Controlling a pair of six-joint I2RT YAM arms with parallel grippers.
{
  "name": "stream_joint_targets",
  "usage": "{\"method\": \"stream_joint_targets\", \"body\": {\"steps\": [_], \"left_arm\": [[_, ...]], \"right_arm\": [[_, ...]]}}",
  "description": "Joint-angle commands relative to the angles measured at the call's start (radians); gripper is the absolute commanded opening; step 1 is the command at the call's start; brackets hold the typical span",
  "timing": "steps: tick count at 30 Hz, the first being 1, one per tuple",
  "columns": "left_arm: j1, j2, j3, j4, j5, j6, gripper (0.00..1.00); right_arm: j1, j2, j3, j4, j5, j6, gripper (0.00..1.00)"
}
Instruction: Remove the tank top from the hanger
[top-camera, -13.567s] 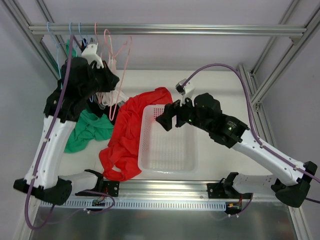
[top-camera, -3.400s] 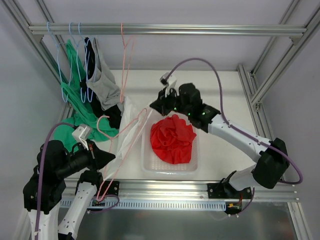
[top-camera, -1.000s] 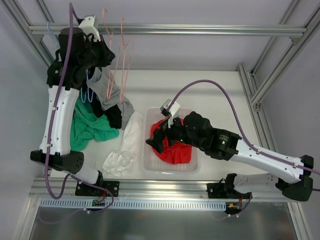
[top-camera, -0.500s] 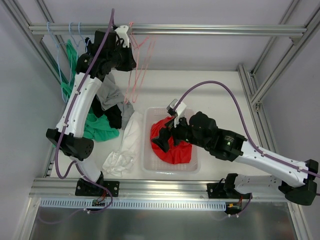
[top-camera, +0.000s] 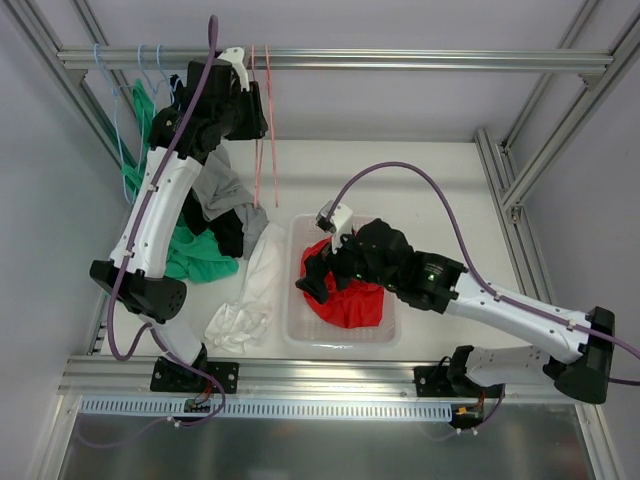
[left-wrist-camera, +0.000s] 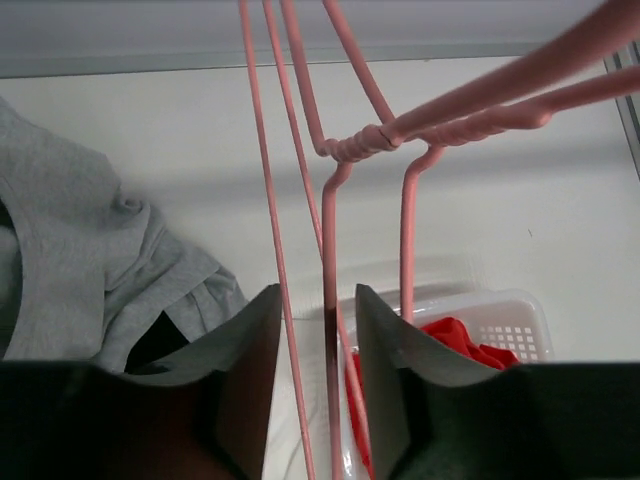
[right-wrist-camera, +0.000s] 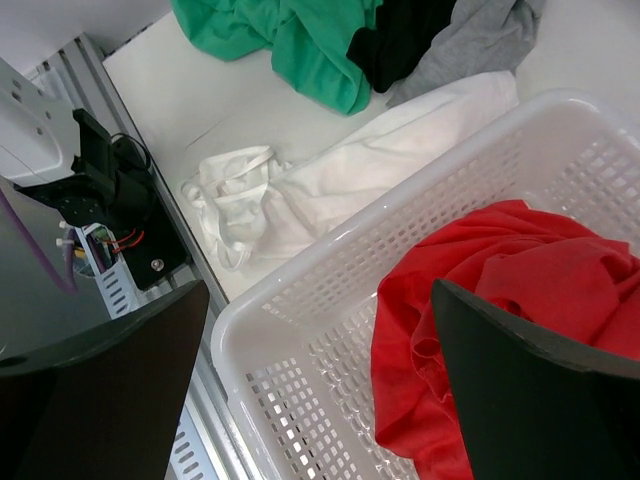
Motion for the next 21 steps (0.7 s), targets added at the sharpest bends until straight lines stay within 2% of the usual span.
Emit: {"method": "stream_joint_targets", "body": {"steps": [1,2,3,4,7,10,13,16,17,18,21], "left_arm": [[-0.005,-0.076,0.0,-0.002,-0.033,-0.007,0.38],[-0.005,-0.092,-0.026,0.0,-0.041,-0.006,0.47],[-0.005,-0.125,-0.035,0.0,-0.052,-0.001,0.5],[-0.005,-0.144,-0.056,0.0,-0.076,0.002,0.59],[-0.005,-0.239,-0.089,-0.002,-0.128,0.017,0.73],[-0.005,-0.354,-0.159,-0.003,-0.173,0.027,0.99],[-0.005,-0.513,-0.283,-0.003,-0.245,0.016,0.99],[-0.004,-0.716,-0.449,-0.002,-0.381,-0.028,0.99],[-0.005,-0.772,-0.519,-0.002,-0.416,-0.053,0.99],[-0.005,-0.87,-0.552,0.0,-0.475,-0.064,0.99],[-0.005,-1.033,-0.641,0.001,-0.549,-0.081,0.99]], "right_arm": [[-0.008,0.053,0.039,0.05,-0.061,-0.007,1.0],[-0.01,0.071,0.051,0.059,-0.064,-0.013,0.99],[-0.01,0.088,0.06,0.063,-0.09,-0.018,0.99],[-0.01,0.135,0.082,0.079,-0.123,-0.044,1.0],[0.008,0.246,0.14,0.071,-0.222,-0.109,1.0],[0.053,0.33,0.241,0.007,-0.217,-0.215,1.0],[0.094,0.433,0.332,-0.062,-0.246,-0.298,0.99],[0.126,0.553,0.424,-0.148,-0.259,-0.393,0.99],[0.133,0.587,0.448,-0.169,-0.25,-0.435,1.0],[0.148,0.652,0.473,-0.191,-0.242,-0.45,0.99],[0.172,0.789,0.589,-0.281,-0.181,-0.498,0.99]]}}
